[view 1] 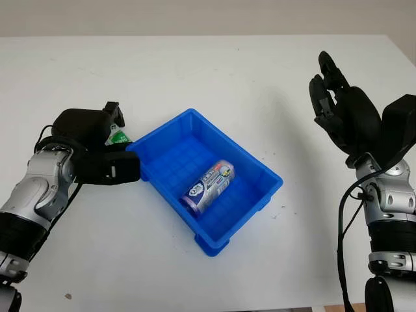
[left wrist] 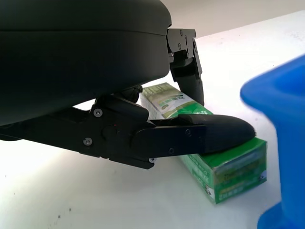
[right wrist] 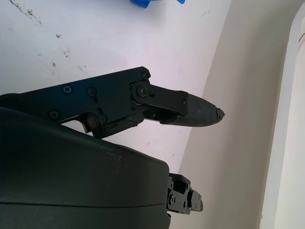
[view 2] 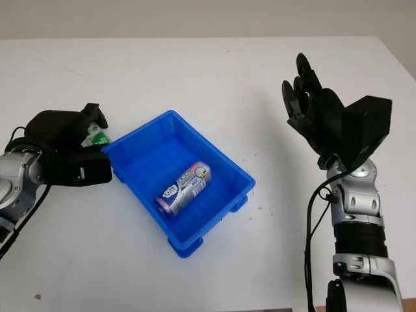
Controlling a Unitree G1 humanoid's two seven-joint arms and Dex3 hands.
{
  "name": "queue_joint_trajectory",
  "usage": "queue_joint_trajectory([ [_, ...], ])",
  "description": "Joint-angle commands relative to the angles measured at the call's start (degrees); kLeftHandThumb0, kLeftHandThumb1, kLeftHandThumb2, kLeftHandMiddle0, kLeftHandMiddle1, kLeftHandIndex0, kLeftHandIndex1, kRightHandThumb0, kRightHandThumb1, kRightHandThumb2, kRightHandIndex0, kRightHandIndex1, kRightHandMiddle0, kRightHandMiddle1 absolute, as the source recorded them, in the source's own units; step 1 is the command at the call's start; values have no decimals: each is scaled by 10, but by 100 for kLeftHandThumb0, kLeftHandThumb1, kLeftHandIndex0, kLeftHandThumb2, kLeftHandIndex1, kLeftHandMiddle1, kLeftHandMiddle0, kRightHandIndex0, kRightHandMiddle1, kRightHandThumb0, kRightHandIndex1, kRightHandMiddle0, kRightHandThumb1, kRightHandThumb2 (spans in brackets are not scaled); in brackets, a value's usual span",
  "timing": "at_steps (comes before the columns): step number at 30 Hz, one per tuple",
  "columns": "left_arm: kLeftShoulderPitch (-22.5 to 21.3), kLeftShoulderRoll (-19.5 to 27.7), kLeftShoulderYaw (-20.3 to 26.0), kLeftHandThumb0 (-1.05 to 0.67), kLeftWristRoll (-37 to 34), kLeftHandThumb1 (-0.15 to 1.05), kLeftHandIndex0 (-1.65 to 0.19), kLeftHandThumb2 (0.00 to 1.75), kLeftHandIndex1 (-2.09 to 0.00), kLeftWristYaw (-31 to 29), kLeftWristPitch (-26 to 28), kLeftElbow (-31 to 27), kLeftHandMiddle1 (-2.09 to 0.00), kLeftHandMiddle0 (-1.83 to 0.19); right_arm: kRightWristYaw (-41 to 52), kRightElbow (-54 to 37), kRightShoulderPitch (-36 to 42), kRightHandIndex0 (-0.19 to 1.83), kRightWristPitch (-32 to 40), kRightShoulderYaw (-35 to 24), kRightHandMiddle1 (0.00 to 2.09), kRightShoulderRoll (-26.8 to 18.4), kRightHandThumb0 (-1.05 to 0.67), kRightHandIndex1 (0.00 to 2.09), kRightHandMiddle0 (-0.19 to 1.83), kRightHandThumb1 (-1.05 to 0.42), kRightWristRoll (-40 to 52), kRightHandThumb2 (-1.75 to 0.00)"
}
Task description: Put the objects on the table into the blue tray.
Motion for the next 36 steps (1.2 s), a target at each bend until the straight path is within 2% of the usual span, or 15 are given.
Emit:
queue_joint_trajectory([
  [1, 16, 1, -6, -29, -6, 105, -31, 33, -21, -14, -10, 37, -209, -44, -3, -11, 2, -19, -7, -8, 4, 1, -58, 0, -18, -105, 3, -56],
  [2, 13, 1, -2, -27, -11, 105, -35, 33, -33, -12, -18, 42, -209, -48, -3, -10, 2, -19, -8, -8, 4, 1, -58, 0, -18, -105, 3, -55],
  [3, 9, 3, 0, -25, -13, 105, -28, 33, -62, -14, -23, 45, -209, -52, -3, -9, 2, -19, -8, -8, 4, 1, -58, 0, -18, -105, 3, -55],
  [4, 5, 5, 3, -24, -14, 105, -13, 32, -148, -14, -26, 46, -209, -61, -2, -8, 2, -19, -9, -8, 4, 0, -58, 0, -18, -105, 4, -54],
  [5, 1, 5, 7, -25, -15, 105, -22, 32, -178, -12, -24, 45, -209, -65, -2, -8, 3, -19, -7, -8, 4, 0, -58, 0, -19, -105, 3, -54],
  [7, -5, 7, 19, -26, -23, 105, -39, 29, -203, -6, -27, 43, -209, -71, -3, -6, 2, -19, -8, -8, 4, -1, -58, 0, -19, -105, 3, -54],
  [8, -12, 8, 27, -25, -27, 105, -44, 28, -206, 1, -26, 45, -209, -73, -2, -5, 2, -19, -9, -8, 4, -1, -58, 0, -19, -105, 3, -54],
  [10, -27, 8, 44, -25, -38, 105, -39, 29, -209, 14, -24, 52, -209, -72, -1, -5, 3, -19, -10, -7, 3, 0, -58, 0, -19, -105, 3, -54],
  [15, -67, 9, 71, -25, -50, 105, -40, 30, -209, 48, -16, 65, -209, -77, -2, -3, 0, -19, -6, -7, 4, 0, -57, 0, -19, -105, 3, -54],
  [19, -99, 11, 104, -24, -90, 105, -65, 32, -209, 67, -45, 84, -209, -94, -7, -5, 0, -19, -3, -4, 4, 1, -57, 0, -19, -105, -1, -54],
  [25, -140, -5, 122, -25, -121, 105, -89, 33, -209, 64, -31, 77, -209, -111, -9, 0, -2, -19, -6, -2, 4, 1, -57, 1, -19, -105, -5, -52],
  [27, -146, -10, 130, -25, -139, 105, -90, 34, -209, 59, -29, 61, -209, -115, -11, 0, -2, -19, -6, -2, 4, 2, -57, 2, -19, -105, -6, -51],
  [33, -133, -13, 162, -24, -190, 105, -66, 34, -209, 22, -9, -40, -209, -108, -6, 1, -3, -19, -3, 2, 2, 1, -54, 0, -19, -105, -9, -54],
  [36, -127, -11, 178, -21, -218, 105, -74, 35, -209, -2, -1, -88, -209, -106, -7, 2, -4, -19, -1, 1, 1, 3, -55, 0, -19, -105, -8, -53],
])
